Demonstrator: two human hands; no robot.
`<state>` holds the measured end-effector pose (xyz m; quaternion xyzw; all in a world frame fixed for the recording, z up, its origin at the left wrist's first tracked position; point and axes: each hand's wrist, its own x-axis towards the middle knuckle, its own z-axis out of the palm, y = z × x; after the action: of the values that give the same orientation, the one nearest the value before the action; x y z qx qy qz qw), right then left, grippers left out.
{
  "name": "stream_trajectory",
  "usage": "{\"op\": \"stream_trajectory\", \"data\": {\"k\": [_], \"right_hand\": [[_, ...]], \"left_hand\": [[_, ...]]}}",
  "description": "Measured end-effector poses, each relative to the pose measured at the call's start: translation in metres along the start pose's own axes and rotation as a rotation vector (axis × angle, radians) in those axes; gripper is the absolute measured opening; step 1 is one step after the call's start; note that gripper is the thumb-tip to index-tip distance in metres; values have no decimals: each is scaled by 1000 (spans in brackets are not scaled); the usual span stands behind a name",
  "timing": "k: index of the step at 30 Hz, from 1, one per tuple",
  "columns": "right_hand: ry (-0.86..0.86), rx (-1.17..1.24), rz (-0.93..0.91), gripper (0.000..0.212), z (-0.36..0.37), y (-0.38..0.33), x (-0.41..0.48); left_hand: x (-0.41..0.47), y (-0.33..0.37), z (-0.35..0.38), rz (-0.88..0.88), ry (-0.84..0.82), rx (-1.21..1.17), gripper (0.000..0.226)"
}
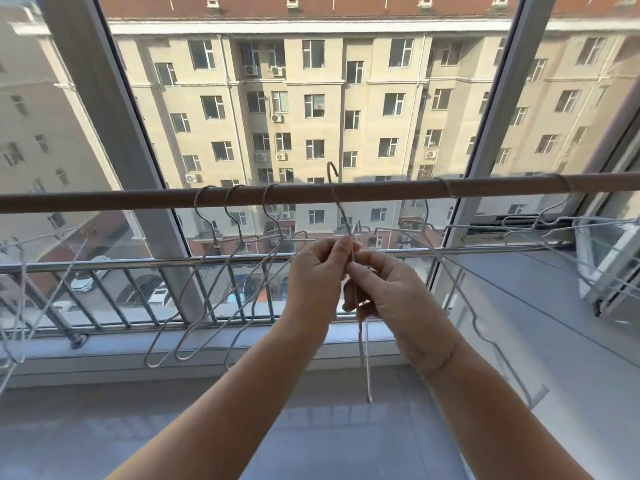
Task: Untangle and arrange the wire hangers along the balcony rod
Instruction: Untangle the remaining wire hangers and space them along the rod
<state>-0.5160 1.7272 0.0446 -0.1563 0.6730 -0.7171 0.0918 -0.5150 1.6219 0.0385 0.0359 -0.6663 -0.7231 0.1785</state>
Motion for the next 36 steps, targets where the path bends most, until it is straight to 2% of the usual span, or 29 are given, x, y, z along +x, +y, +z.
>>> {"op": "stream_trajectory", "data": {"k": [6,12,14,17,19,21,23,25,28,30,33,36], "right_hand": [[-35,-21,80,20,25,4,34],[-35,-67,132,19,36,20,53],[-60,-90,145,22,36,23,55],[-87,-193,136,26,30,26,52],[-32,-380,40,24,17,23,43],[108,-505,-129,21,-3,14,26],[287,-578,-297,19,-28,0,5],[437,-684,-352,22,-59,-3,-8],[440,-783,-118,28,-100,10,-15],[379,-714,30,24,-115,22,-20],[352,-466,113,13,-126,32,-27],[331,-264,136,15,-129,33,-32]], "left_hand": [[21,6,-19,-153,140,83,28],[20,1,-23,-245,117,143,27],[19,-1,-22,-254,123,190,35],[16,-1,-21,-128,194,326,50],[9,5,-16,33,263,337,44],[1,11,-7,196,264,343,36],[-2,15,7,273,162,328,27],[2,14,23,225,35,291,22],[12,6,51,40,-111,244,24],[18,-4,69,-108,-177,246,25],[21,-20,92,-288,-252,217,16],[18,-28,109,-328,-302,132,17]]}}
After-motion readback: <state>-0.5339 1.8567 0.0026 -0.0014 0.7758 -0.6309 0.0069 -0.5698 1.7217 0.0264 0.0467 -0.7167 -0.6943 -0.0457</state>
